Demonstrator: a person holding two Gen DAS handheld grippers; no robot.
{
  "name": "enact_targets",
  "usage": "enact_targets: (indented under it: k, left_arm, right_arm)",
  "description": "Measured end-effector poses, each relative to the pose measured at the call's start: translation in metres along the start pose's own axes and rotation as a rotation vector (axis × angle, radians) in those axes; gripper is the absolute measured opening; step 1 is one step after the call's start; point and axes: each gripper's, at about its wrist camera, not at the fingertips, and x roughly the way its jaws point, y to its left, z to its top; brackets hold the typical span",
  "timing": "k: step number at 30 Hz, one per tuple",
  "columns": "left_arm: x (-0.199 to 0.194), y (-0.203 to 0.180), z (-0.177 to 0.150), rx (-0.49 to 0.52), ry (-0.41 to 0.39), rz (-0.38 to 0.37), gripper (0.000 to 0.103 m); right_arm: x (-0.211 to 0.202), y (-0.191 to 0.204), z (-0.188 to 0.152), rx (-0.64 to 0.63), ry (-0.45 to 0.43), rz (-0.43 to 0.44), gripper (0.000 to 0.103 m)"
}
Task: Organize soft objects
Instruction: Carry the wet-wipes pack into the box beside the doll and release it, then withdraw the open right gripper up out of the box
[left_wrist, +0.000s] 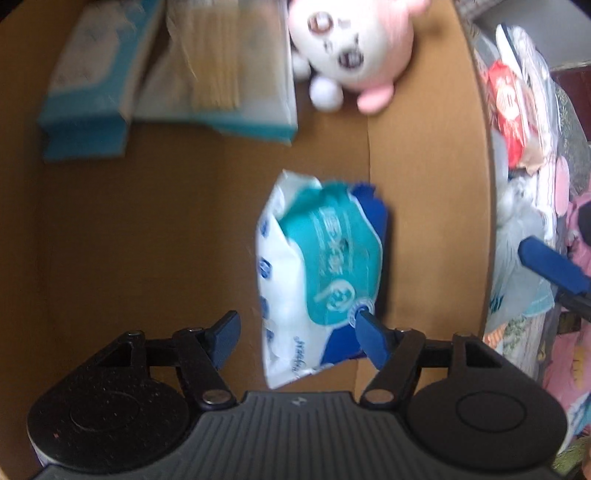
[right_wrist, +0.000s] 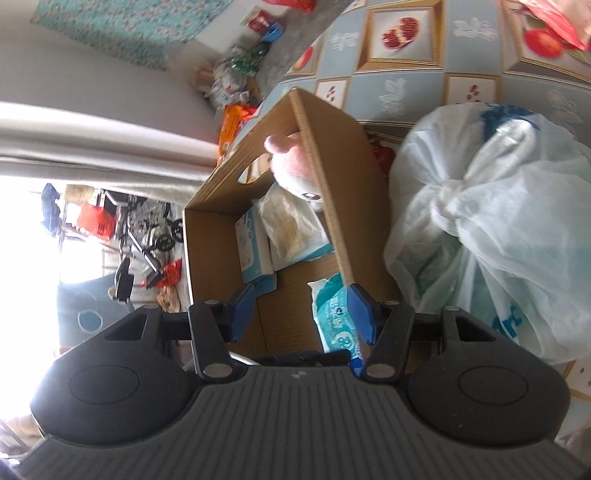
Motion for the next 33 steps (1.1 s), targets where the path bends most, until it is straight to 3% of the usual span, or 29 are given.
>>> enact_targets:
  k: [3, 6, 16, 21, 24, 33]
  left_arm:
    - [0.015, 0.003, -0.001, -0.046, 0.005, -0.030, 0.058]
    - [0.013, -0.002, 0.001, -0.036, -0.059, -0.029, 0.053]
    - [0.003, 0.001, 0.034, -0.061, -0.164, -0.026, 0.051]
    - [0.000, -0.002, 0.038, -0.089, -0.172, -0.018, 0.059]
    - [-0.009, -0.004, 0.033, -0.120, -0.193, -0.012, 0.076]
    - [-0.072, -0.026, 0.022, -0.130, -0.357, 0.057, 0.080]
  right_arm:
    - [-0.002, -0.007, 0.000, 0.028, -0.015, -0.009, 0.056]
    - [-0.005, -0.013, 0.000, 0.042, -0.031, -0.012, 0.056]
    - [-0.008, -0.027, -0.003, 0.082, -0.058, -0.009, 0.056]
    - [-0.011, -0.034, -0.005, 0.083, -0.076, -0.001, 0.058]
    - [-0.016, -0.037, -0.005, 0.072, -0.105, 0.011, 0.064]
    - [-0.052, -0.066, 0.007, 0.097, -0.226, 0.075, 0.071]
